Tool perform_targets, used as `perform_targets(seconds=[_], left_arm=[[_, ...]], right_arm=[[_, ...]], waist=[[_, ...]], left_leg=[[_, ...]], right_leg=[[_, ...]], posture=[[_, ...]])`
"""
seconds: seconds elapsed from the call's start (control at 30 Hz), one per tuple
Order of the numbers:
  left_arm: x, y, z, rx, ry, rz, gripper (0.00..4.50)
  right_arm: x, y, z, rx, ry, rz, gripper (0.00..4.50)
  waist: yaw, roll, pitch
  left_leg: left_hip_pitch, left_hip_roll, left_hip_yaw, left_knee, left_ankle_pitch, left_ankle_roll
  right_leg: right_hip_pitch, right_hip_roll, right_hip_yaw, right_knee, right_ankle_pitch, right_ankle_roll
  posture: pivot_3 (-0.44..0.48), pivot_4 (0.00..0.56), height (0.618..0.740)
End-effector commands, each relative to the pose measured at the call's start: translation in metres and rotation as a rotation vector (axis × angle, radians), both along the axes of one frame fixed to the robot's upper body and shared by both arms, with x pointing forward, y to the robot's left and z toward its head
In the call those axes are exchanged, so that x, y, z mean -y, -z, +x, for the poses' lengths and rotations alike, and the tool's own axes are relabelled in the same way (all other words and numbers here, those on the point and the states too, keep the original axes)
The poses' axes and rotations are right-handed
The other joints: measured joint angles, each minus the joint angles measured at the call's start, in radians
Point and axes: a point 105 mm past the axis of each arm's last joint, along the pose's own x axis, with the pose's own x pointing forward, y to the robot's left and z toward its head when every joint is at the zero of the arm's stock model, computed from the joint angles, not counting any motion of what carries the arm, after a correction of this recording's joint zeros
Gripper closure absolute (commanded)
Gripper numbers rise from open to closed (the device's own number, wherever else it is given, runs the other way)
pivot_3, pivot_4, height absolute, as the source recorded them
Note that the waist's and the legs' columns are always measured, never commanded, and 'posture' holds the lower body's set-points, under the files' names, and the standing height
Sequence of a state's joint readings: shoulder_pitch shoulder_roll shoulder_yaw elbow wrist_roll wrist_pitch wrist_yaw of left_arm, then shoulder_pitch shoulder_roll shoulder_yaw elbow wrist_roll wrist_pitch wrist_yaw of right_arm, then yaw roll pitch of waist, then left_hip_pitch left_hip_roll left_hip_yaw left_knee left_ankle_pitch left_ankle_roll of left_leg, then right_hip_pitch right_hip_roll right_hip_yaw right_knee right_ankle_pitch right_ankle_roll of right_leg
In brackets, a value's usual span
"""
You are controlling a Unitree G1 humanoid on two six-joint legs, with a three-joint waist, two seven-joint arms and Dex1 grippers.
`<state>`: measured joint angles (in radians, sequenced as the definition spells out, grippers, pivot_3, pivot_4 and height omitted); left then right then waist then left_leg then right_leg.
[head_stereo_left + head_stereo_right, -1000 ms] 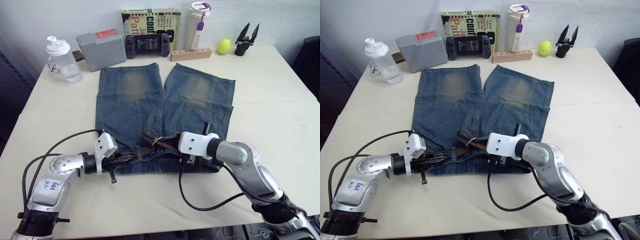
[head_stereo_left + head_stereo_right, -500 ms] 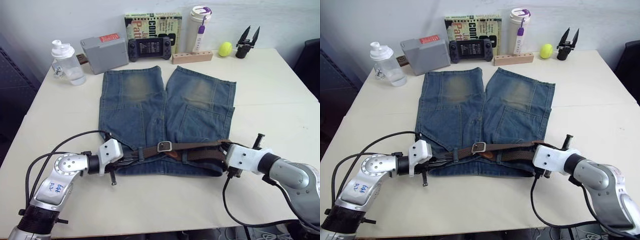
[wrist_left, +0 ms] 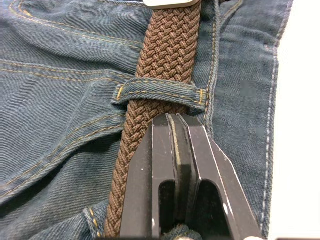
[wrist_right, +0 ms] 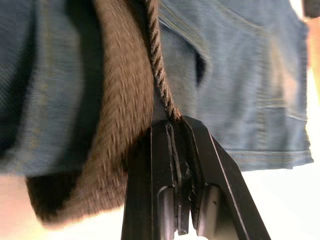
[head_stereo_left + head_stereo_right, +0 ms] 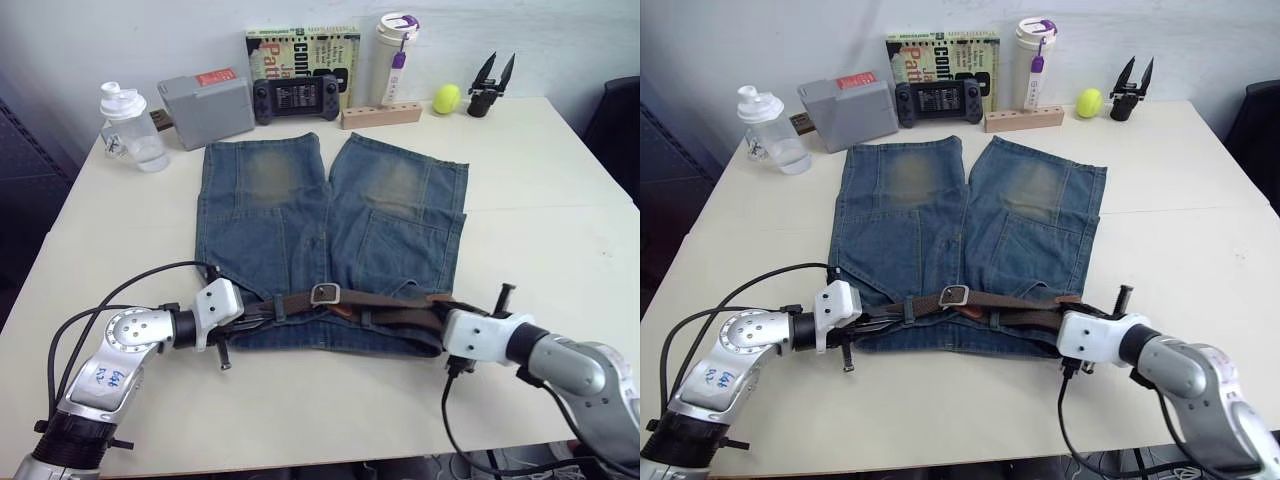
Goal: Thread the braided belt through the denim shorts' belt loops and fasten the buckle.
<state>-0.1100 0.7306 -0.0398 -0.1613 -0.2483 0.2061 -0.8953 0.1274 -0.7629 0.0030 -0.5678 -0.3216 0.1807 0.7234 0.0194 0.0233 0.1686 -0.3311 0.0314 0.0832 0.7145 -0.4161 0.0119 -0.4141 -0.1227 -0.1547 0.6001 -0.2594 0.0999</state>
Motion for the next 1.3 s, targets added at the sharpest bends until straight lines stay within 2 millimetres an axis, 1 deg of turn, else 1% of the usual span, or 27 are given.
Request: perform_targets(seconds=[0.03, 0.07, 0.13, 0.17, 0.2, 0.23, 0.27, 0.3, 0.33, 0.37, 0.43, 0.47, 0.53, 0.57, 0.67, 0.8, 0.9, 0.97, 1.0, 1.03, 1.07, 1.13, 1.3], left_arm=[[-0.021, 0.003, 0.004, -0.029, -0.097, 0.021, 4.45], [-0.022, -0.002, 0.004, -0.021, -0.102, 0.006, 4.45], [-0.022, -0.008, 0.004, -0.013, -0.109, -0.008, 4.5], [-0.023, -0.012, 0.003, -0.01, -0.106, -0.021, 4.5], [-0.023, -0.017, 0.002, -0.004, -0.109, -0.036, 4.17], [-0.024, -0.025, 0.0, 0.002, -0.11, -0.064, 3.95], [-0.024, -0.03, -0.002, 0.006, -0.11, -0.082, 3.57], [-0.024, -0.034, -0.004, 0.01, -0.111, -0.094, 3.33], [-0.025, -0.039, -0.005, 0.015, -0.114, -0.108, 3.32], [-0.024, -0.044, -0.007, 0.018, -0.117, -0.128, 3.32], [-0.023, -0.052, -0.01, 0.021, -0.124, -0.164, 3.32], [-0.023, -0.054, -0.01, 0.02, -0.127, -0.173, 3.32], [-0.022, -0.055, -0.01, 0.022, -0.137, -0.182, 3.32], [-0.022, -0.055, -0.01, 0.021, -0.14, -0.183, 3.32], [-0.019, -0.057, -0.011, 0.023, -0.14, -0.191, 3.32], [-0.018, -0.06, -0.012, 0.031, -0.149, -0.195, 3.32], [-0.018, -0.062, -0.012, 0.036, -0.153, -0.196, 3.32], [-0.018, -0.063, -0.012, 0.039, -0.153, -0.197, 3.32], [-0.018, -0.063, -0.012, 0.04, -0.154, -0.198, 3.32], [-0.018, -0.064, -0.012, 0.041, -0.154, -0.199, 3.32], [-0.017, -0.064, -0.012, 0.043, -0.154, -0.198, 3.32], [-0.017, -0.064, -0.012, 0.046, -0.154, -0.199, 3.32], [-0.015, -0.065, -0.013, 0.047, -0.147, -0.193, 3.32]], right_arm=[[-0.015, 0.003, 0.0, -0.032, 0.016, 0.054, 4.5], [-0.015, 0.004, 0.002, -0.034, 0.029, 0.062, 4.5], [-0.015, 0.003, 0.004, -0.036, 0.05, 0.075, 3.77], [-0.013, 0.0, 0.005, -0.039, 0.064, 0.098, 3.54], [-0.011, -0.004, 0.006, -0.044, 0.076, 0.119, 2.95], [-0.007, -0.012, 0.006, -0.038, 0.077, 0.137, 2.68], [-0.005, -0.017, 0.006, -0.032, 0.075, 0.148, 2.08], [-0.007, -0.023, 0.003, -0.03, 0.046, 0.161, 1.78], [-0.009, -0.03, 0.0, -0.027, 0.015, 0.183, 1.5], [-0.016, -0.035, -0.007, -0.032, -0.043, 0.2, 0.9], [-0.031, -0.044, -0.02, -0.053, -0.146, 0.245, 0.18], [-0.035, -0.046, -0.024, -0.06, -0.173, 0.262, 0.18], [-0.051, -0.049, -0.034, -0.099, -0.232, 0.321, 0.18], [-0.055, -0.049, -0.036, -0.112, -0.246, 0.335, 0.18], [-0.062, -0.043, -0.04, -0.153, -0.253, 0.347, 0.18], [-0.066, -0.024, -0.043, -0.209, -0.237, 0.334, 0.18], [-0.064, -0.014, -0.038, -0.204, -0.21, 0.301, 0.99], [-0.06, -0.008, -0.032, -0.191, -0.182, 0.273, 1.97], [-0.056, -0.004, -0.027, -0.174, -0.151, 0.247, 2.55], [-0.053, -0.001, -0.024, -0.162, -0.131, 0.23, 2.99], [-0.05, 0.001, -0.022, -0.159, -0.12, 0.215, 3.53], [-0.048, 0.006, -0.02, -0.164, -0.11, 0.193, 4.47], [-0.041, 0.015, -0.017, -0.157, -0.081, 0.144, 4.47]], waist=[[-0.005, -0.001, -0.001], [-0.008, -0.001, -0.001], [-0.01, -0.001, -0.001], [-0.012, -0.001, -0.001], [-0.014, -0.001, -0.001], [-0.015, -0.001, -0.001], [-0.017, -0.001, 0.0], [-0.017, -0.001, 0.0], [-0.016, -0.001, 0.0], [-0.015, -0.001, 0.0], [-0.015, -0.001, 0.0], [-0.015, -0.001, 0.0], [-0.016, -0.002, 0.0], [-0.015, -0.002, 0.0], [-0.015, -0.002, 0.001], [-0.014, -0.002, 0.001], [-0.016, -0.002, 0.001], [-0.016, -0.002, 0.001], [-0.016, -0.002, 0.001], [-0.016, -0.002, 0.001], [-0.016, -0.002, 0.001], [-0.015, -0.002, 0.001], [-0.014, -0.002, 0.001]], left_leg=[[0.0, 0.0, 0.0, 0.0, 0.0, 0.0], [0.0, 0.0, 0.0, 0.0, 0.0, 0.0], [0.0, 0.001, 0.0, 0.0, 0.0, 0.0], [0.0, 0.001, 0.0, 0.0, 0.0, 0.0], [-0.001, 0.001, -0.001, 0.0, 0.0, 0.0], [-0.001, 0.001, -0.001, 0.0, 0.0, 0.0], [-0.002, 0.0, -0.001, 0.0, 0.0, -0.001], [-0.002, 0.0, -0.002, 0.0, 0.0, 0.0], [-0.003, 0.001, -0.002, 0.0, 0.0, -0.001], [-0.003, 0.0, -0.003, 0.0, 0.0, 0.0], [-0.004, 0.001, -0.004, 0.0, 0.0, 0.0], [-0.004, 0.001, -0.006, 0.0, 0.0, 0.0], [-0.003, 0.001, -0.01, 0.0, 0.0, -0.001], [-0.003, 0.0, -0.011, 0.0, 0.0, 0.0], [-0.004, 0.0, -0.012, 0.0, 0.0, 0.0], [-0.004, -0.001, -0.012, 0.0, 0.0, 0.0], [-0.004, -0.001, -0.012, 0.0, 0.0, 0.0], [-0.004, -0.001, -0.012, 0.0, 0.0, 0.0], [-0.004, -0.001, -0.012, 0.0, 0.0, 0.0], [-0.004, -0.001, -0.012, 0.0, 0.0, 0.0], [-0.004, -0.001, -0.012, 0.0, 0.0, 0.0], [-0.004, -0.001, -0.012, 0.0, 0.0, 0.0], [-0.004, -0.001, -0.012, 0.0, 0.0, 0.0]], right_leg=[[0.0, 0.0, 0.0, 0.0, 0.0, 0.0], [0.0, 0.0, 0.0, 0.0, 0.0, 0.0], [0.0, 0.001, 0.0, 0.0, 0.0, -0.001], [0.0, 0.001, 0.0, 0.0, 0.0, -0.001], [0.0, 0.001, 0.0, 0.0, 0.0, -0.001], [-0.001, 0.001, 0.0, 0.0, 0.0, -0.001], [-0.001, 0.001, -0.001, 0.0, 0.0, -0.001], [-0.001, 0.001, -0.001, 0.0, 0.0, -0.001], [-0.001, 0.0, -0.001, 0.0, 0.0, -0.001], [-0.001, 0.0, -0.001, -0.001, 0.0, -0.001], [-0.001, 0.0, -0.002, -0.001, 0.0, -0.001], [-0.001, 0.0, -0.002, -0.001, 0.0, -0.001], [-0.001, 0.0, -0.001, -0.001, 0.0, -0.001], [-0.001, 0.0, -0.001, -0.001, 0.0, -0.001], [-0.001, 0.0, -0.002, -0.001, 0.0, -0.001], [-0.001, -0.001, -0.002, -0.001, 0.0, -0.001], [-0.001, -0.001, -0.002, -0.001, 0.0, -0.001], [-0.001, -0.001, -0.002, -0.001, 0.0, -0.001], [-0.001, -0.001, -0.002, -0.001, 0.0, -0.001], [-0.001, -0.001, -0.002, -0.002, 0.0, -0.001], [-0.001, -0.001, -0.002, -0.002, 0.0, -0.001], [-0.001, -0.001, -0.002, -0.002, 0.0, -0.001], [0.0, -0.001, -0.003, -0.003, 0.0, -0.001]], posture=[[0.0, 0.15, 0.726], [0.0, 0.15, 0.726], [0.0, 0.15, 0.726], [0.0, 0.15, 0.726], [0.0, 0.15, 0.726], [0.0, 0.15, 0.726], [0.0, 0.15, 0.726], [0.0, 0.15, 0.726], [0.0, 0.15, 0.726], [0.0, 0.15, 0.726], [0.0, 0.15, 0.726], [0.0, 0.15, 0.726], [0.0, 0.15, 0.726], [0.0, 0.15, 0.726], [0.0, 0.15, 0.726], [0.0, 0.15, 0.726], [0.0, 0.15, 0.726], [0.0, 0.15, 0.726], [0.0, 0.15, 0.726], [0.0, 0.15, 0.726], [0.0, 0.15, 0.726], [0.0, 0.15, 0.726], [0.0, 0.15, 0.726]])
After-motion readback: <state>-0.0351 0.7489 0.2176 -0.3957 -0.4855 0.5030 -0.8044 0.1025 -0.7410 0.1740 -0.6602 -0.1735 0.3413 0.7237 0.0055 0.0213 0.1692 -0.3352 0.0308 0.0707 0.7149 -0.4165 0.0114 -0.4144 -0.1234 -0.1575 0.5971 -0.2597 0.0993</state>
